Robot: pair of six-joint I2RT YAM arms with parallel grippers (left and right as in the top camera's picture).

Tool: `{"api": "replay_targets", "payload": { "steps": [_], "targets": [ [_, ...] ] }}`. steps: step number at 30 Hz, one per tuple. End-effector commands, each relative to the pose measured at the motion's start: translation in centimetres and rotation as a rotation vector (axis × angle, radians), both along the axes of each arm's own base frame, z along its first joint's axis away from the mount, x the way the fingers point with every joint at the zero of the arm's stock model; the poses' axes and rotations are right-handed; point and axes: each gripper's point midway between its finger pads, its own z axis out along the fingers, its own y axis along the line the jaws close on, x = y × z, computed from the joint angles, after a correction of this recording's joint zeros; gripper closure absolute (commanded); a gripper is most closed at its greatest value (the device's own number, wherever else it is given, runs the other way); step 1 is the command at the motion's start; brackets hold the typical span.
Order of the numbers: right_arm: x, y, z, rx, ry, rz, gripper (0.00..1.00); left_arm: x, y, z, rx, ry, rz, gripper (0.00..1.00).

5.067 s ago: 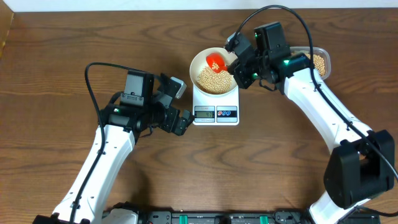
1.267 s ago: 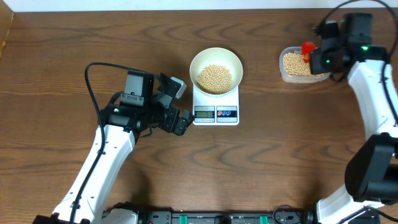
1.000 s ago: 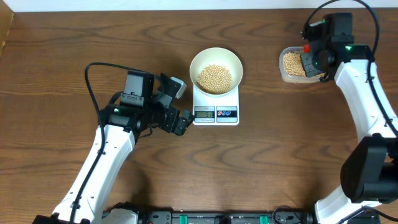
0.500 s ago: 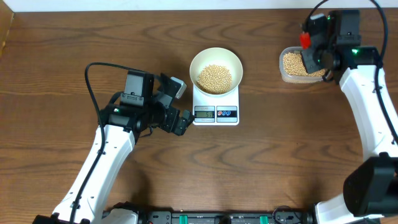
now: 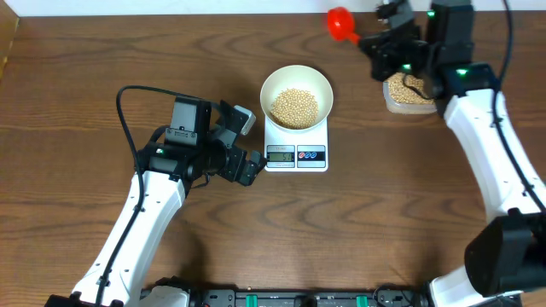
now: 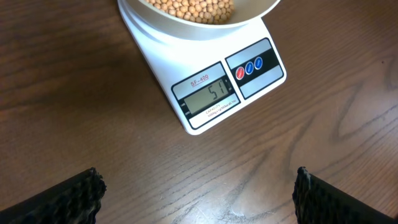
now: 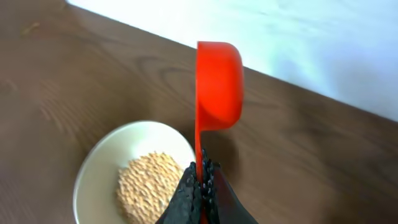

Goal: Scoop item into bowl and weigh 50g on scale
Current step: 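Carry the scoop left over the white bowl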

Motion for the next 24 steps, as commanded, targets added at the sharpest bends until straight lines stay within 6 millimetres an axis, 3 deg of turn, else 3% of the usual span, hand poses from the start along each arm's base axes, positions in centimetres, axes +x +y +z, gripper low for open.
{"api": "replay_targets", "payload": {
  "steps": [1,7,13,24],
  "targets": [
    [0.4,2.3,-0.2,0.017,-0.009,0.035,0.99,0.4,-0.1,0.9,-0.001,-0.03,-0.005,0.01],
    [0.9,4.8,-1.9,-0.018,-0.011,0.042,0.99,0.4,-0.1,0.9,-0.001,-0.03,-0.005,0.01],
    [-0.3,6.9,-3.9,-0.048,0.038,0.1,0.99,0.4,-0.1,0.9,-0.001,-0.03,-0.005,0.01],
    [-3.1,7.6,-6.0,-0.085,0.14,0.192,0.99,0.4,-0.1,0.9,-0.001,-0.03,-0.005,0.01]
  ]
}}
